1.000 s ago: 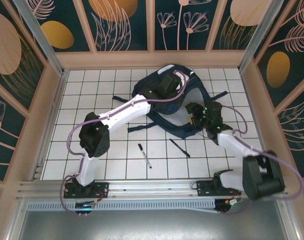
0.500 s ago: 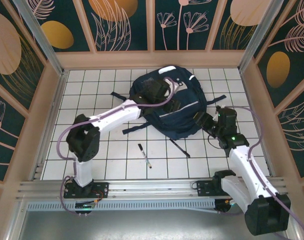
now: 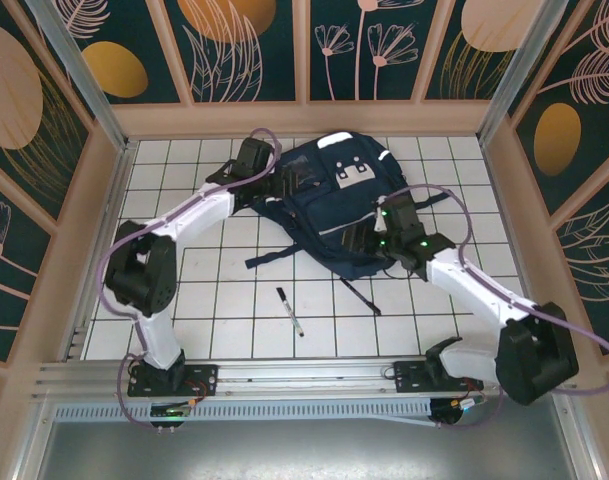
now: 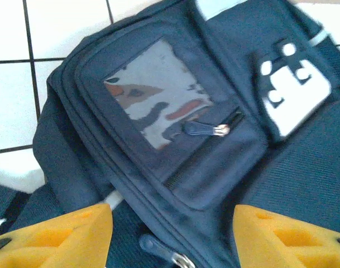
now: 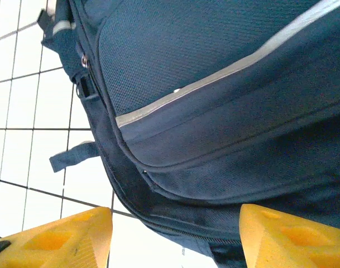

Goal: Pack the student bag

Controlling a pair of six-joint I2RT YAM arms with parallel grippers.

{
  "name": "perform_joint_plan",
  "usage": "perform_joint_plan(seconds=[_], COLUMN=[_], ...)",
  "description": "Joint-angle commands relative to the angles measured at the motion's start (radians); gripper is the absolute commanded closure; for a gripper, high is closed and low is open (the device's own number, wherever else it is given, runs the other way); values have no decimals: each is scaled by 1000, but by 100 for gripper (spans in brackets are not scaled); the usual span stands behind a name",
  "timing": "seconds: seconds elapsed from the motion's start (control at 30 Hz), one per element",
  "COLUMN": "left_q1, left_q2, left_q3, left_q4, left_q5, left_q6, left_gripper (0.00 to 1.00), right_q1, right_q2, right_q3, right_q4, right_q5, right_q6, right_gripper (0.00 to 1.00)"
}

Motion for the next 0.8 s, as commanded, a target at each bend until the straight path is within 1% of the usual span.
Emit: perform_joint_plan(seconds=[0.0, 0.1, 0.17, 0.2, 0.3, 0.4, 0.5, 0.57, 0.6, 0.7, 0.77], left_q1=[-17, -17, -17, -17, -18, -25, -55, -84, -98, -113, -120], left_q2=[132, 231, 247, 235, 161, 71, -21, -82, -108, -188, -245], left_q3=[71, 104, 76, 34, -132, -292, -407, -463, -496, -560, -578], left_q4=[109, 131, 145, 170, 261, 325, 319, 300, 293, 284, 262], left_q5=[24, 55, 77, 84, 101, 147, 158, 137, 121, 135, 139], left_q6=[74, 63, 54, 49, 24, -24, -33, -12, -10, -30, -16], left_gripper=[43, 47, 49, 50, 51, 54, 55, 55, 55, 56, 56], right_q1=[20, 0, -15, -28, -61, -99, -169, -226, -257, -306, -316], right_q2=[77, 161, 215, 241, 325, 394, 437, 480, 508, 573, 590], right_q3=[35, 62, 78, 84, 104, 144, 154, 170, 195, 283, 335], right_q4=[85, 100, 106, 112, 120, 86, 104, 125, 121, 88, 57], right_q5=[44, 50, 40, 27, -6, 10, -11, -55, -70, -71, -49], right_q6=[16, 32, 30, 27, 10, -30, -75, -107, -120, -146, -152], right_gripper=[39, 39, 39, 39, 41, 44, 50, 62, 65, 66, 63])
